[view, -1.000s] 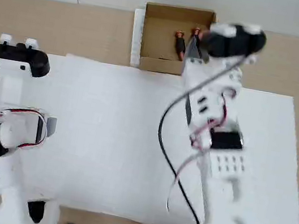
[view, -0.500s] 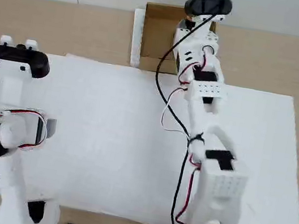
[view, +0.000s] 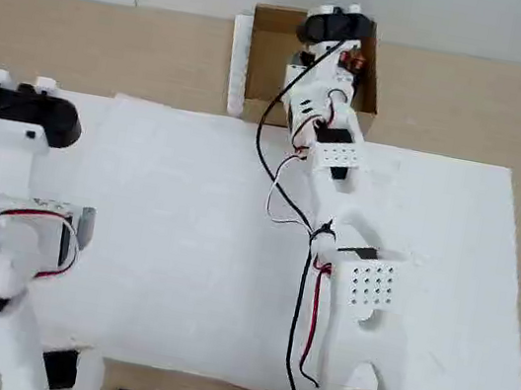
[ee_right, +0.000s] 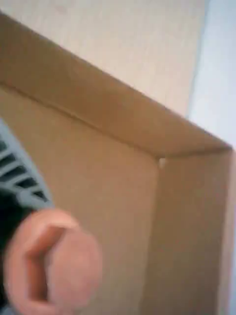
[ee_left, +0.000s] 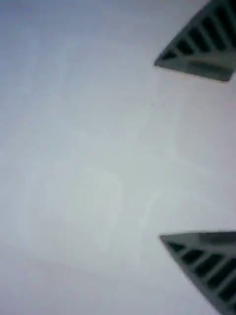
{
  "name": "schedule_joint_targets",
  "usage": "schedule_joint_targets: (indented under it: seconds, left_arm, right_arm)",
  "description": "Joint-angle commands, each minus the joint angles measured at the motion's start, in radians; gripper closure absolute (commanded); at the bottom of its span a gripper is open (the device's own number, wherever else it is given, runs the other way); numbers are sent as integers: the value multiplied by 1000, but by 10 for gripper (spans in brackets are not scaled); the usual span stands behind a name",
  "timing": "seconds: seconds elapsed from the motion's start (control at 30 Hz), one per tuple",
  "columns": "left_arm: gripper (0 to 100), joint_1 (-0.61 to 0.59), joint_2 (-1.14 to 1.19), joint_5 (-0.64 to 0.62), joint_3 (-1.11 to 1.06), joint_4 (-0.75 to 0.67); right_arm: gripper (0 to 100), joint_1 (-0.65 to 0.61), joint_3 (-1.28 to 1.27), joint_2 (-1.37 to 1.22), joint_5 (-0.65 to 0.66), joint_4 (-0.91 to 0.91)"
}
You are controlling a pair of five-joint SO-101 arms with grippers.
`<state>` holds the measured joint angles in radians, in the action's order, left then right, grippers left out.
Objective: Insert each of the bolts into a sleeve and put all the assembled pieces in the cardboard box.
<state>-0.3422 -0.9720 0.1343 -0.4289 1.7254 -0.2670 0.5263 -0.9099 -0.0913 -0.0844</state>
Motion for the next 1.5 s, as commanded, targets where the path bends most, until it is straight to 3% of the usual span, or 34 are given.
schedule_joint_targets:
  seconds: [0.0, 0.5, 0.73, 1.47]
  left_arm:
    - [792, -3, -38, 2, 27, 5]
    - [792, -3, -43, 2, 16, 3]
    - [792, -3, -44, 2, 16, 5]
    - [791, -3, -44, 2, 18, 5]
  right_arm:
    - [991, -19, 81, 28, 8, 25]
    - [983, -27, 83, -77, 11, 31]
    - [823, -25, 83, -96, 8, 8]
    - [820, -24, 296, -87, 12, -56]
